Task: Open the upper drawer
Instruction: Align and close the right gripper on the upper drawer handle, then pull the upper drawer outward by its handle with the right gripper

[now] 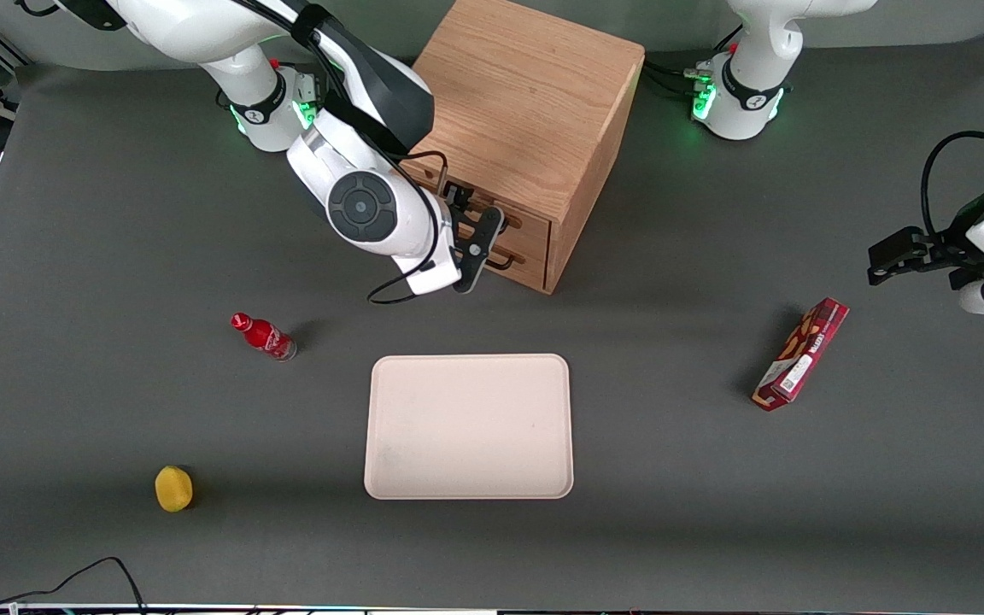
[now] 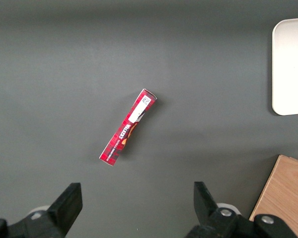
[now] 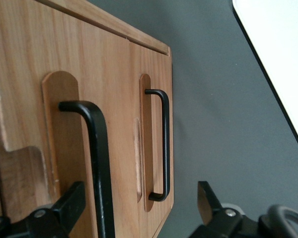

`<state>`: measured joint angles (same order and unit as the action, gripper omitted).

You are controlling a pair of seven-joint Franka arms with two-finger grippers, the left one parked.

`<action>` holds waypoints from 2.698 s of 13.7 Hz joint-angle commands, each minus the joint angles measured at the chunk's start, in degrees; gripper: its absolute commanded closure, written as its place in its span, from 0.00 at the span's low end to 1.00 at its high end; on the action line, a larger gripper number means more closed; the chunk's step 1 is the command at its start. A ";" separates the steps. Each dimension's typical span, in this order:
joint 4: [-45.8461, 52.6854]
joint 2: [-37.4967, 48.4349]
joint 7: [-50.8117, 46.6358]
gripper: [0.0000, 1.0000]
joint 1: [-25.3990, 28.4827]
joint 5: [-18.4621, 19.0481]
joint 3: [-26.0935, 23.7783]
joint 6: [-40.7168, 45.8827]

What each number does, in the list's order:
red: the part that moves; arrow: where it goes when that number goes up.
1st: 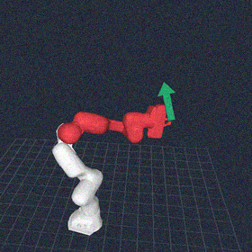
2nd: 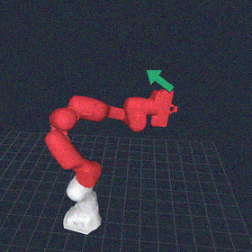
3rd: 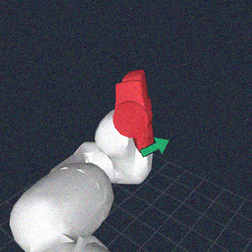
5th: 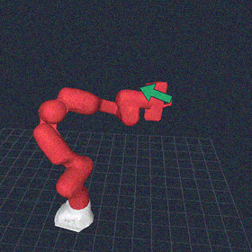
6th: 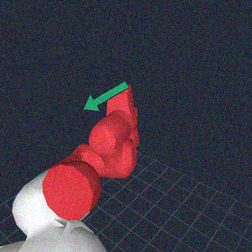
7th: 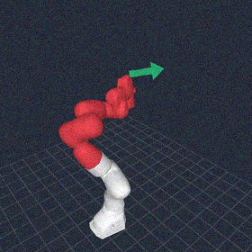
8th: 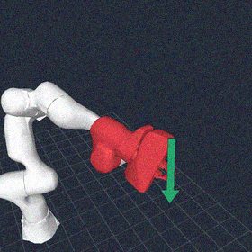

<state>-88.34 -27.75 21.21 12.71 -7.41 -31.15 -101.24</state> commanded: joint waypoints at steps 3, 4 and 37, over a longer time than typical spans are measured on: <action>-0.87 -0.28 -0.73 0.00 0.73 0.38 0.47 -1.32; -0.78 -0.63 -0.82 0.00 0.65 0.38 0.47 -1.67; 3.35 -6.08 2.60 0.00 -0.50 4.42 3.46 -4.23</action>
<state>-86.58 -31.74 21.98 12.08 -4.27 -28.22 -105.07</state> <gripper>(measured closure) 0.000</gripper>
